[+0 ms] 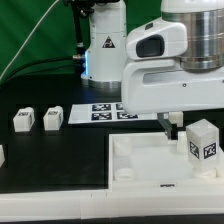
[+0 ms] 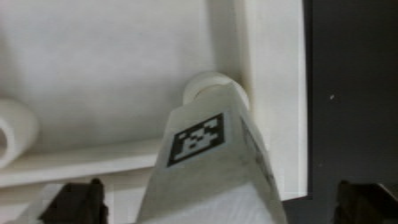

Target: Assemble one leg

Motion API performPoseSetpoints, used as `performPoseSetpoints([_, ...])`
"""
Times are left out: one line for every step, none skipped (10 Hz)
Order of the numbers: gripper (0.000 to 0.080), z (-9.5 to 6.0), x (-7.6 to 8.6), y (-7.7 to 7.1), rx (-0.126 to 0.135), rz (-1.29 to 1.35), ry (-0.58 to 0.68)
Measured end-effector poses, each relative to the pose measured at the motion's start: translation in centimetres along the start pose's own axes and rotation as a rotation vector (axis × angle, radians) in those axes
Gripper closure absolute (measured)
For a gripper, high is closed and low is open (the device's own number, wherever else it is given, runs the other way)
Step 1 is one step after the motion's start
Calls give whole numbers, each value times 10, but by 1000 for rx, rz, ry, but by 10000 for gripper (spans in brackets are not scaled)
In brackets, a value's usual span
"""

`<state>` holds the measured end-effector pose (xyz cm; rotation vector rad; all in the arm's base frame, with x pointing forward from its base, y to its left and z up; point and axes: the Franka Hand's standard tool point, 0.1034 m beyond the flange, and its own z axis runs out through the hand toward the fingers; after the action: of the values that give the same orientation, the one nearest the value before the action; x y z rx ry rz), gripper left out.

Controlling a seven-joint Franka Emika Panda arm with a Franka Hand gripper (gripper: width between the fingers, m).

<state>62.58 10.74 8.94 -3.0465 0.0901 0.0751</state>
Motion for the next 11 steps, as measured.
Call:
performPoseSetpoints([151,0,0,0,0,-69,1])
performPoseSetpoints([151,0,0,1,-1,-191,1])
performPoseSetpoints([151,0,0,1,1,-234,1])
performPoseSetpoints([151,0,0,1,1,-215,1])
performPoseSetpoints([151,0,0,1,1,-216,1])
performPoseSetpoints([257,0,0,1,1,-216,1])
performPoseSetpoints([394,0,0,1,1,-216,1])
performPoseSetpoints([394,0,1,1,1,-216,1])
performPoseSetpoints([505,0,1,1,1,-216,2])
performPoseSetpoints([505,0,1,1,1,-216,2])
performPoseSetpoints([505,0,1,1,3,-174,2])
